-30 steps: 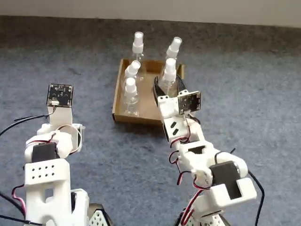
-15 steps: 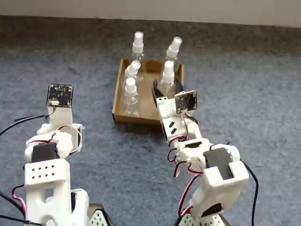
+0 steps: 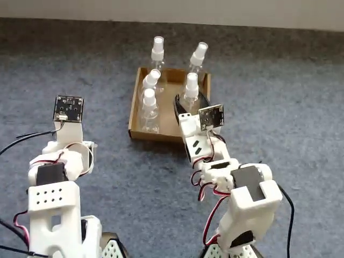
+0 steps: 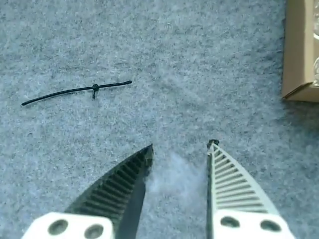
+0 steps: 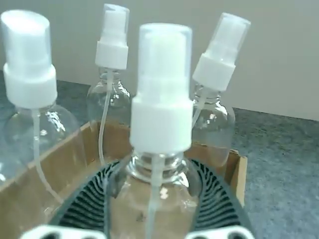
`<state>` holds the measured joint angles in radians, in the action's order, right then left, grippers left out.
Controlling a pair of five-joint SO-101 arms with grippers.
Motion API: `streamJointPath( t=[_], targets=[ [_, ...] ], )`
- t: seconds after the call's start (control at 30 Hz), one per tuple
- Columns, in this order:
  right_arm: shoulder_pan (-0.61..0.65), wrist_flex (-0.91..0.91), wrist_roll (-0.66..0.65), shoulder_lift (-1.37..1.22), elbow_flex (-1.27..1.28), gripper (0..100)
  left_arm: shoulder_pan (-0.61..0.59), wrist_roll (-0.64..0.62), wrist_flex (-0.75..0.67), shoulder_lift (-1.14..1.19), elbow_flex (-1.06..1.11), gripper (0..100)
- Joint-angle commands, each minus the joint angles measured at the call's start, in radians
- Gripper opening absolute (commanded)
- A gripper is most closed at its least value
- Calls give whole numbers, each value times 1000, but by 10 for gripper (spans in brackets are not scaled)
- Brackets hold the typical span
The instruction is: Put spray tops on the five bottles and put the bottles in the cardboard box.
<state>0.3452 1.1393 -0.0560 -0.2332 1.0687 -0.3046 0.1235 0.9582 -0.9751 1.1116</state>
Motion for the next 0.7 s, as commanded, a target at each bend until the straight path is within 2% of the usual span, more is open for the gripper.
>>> streamJointPath(
  t=[0.0, 0.3, 0.5, 0.67],
  targets=[
    [8, 21, 0, 8, -39, 7, -4, 2, -17, -21, -4, 171],
    [8, 21, 0, 12, -39, 9, -4, 2, -17, -21, -4, 171],
    [13, 19, 0, 12, -39, 122, -4, 2, -17, -21, -4, 171],
    [13, 19, 0, 12, -38, 138, -4, 2, -17, -21, -4, 171]
  ],
)
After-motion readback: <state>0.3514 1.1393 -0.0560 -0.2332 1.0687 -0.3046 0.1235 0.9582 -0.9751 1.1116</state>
